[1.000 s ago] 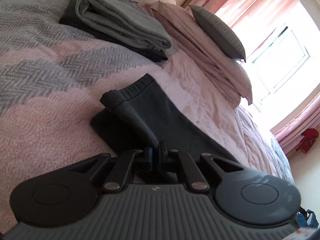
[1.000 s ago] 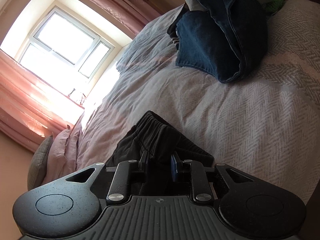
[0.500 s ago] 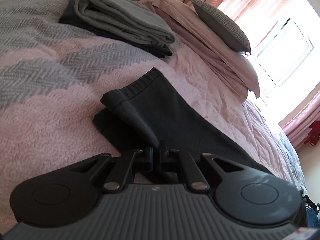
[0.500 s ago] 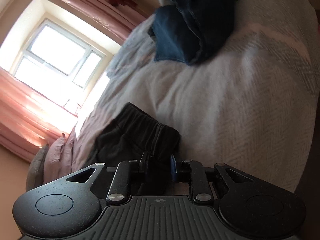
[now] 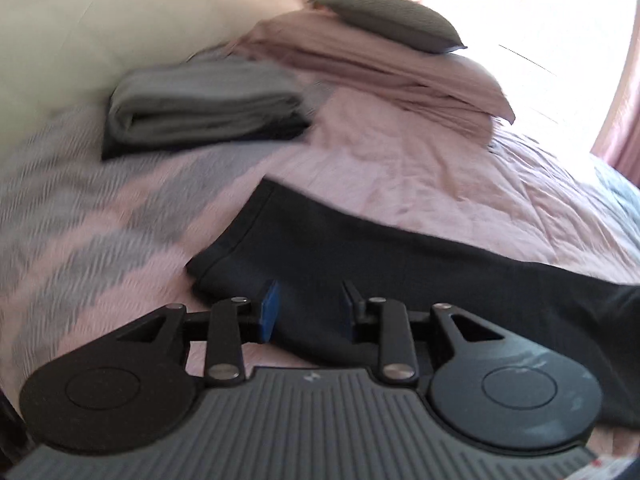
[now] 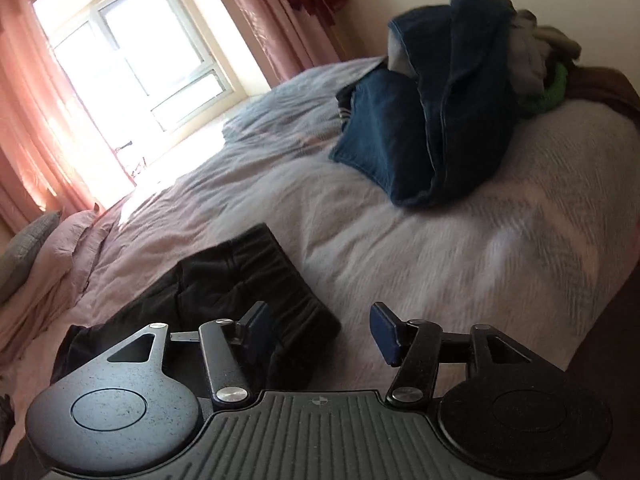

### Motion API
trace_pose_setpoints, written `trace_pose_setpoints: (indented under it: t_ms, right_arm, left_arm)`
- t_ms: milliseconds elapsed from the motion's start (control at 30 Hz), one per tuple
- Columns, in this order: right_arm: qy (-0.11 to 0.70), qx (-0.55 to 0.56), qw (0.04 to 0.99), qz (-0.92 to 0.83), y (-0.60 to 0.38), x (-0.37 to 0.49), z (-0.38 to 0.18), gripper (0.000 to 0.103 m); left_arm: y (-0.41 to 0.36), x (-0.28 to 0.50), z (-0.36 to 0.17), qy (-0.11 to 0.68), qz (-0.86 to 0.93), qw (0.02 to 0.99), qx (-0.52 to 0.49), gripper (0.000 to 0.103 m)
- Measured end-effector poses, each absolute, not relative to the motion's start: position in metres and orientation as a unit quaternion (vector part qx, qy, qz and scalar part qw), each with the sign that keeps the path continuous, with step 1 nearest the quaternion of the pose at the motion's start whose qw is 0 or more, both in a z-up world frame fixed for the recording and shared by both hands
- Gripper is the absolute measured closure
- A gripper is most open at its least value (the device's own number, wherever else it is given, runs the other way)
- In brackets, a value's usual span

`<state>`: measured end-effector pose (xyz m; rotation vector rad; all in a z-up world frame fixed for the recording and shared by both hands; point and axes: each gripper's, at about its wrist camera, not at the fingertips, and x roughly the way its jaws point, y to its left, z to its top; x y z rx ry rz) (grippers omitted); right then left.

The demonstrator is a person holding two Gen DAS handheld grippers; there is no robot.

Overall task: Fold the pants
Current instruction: 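Lay the folded trousers on the bed and open both grippers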

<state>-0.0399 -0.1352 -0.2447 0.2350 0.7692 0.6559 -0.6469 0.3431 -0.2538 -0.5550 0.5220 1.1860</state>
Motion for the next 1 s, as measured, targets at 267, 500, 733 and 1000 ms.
trace_pose_setpoints:
  t_ms: [267,500,733,1000]
  right_arm:
    - [0.373,0.126,0.84,0.374,-0.095,0.017,-0.246,0.047]
    - [0.442,0.198,0.773,0.409,-0.056,0.077,-0.273,0.043]
    - [0.467,0.221,0.736,0.437,-0.043,0.094,-0.294,0.045]
    - [0.41,0.182,0.764,0.465,-0.045,0.075,-0.283,0.094]
  left_arm:
    - [0.351,-0.45,-0.234,0.253,0.325,0.882,-0.23,0.076]
    - [0.352,-0.284,-0.244,0.282,0.154,0.9,-0.294,0.073]
    - [0.345,-0.231,-0.267,0.321,0.097,0.895,-0.294,0.061]
    - [0.33,-0.222,-0.273,0.309,0.055,0.916,-0.252,0.102]
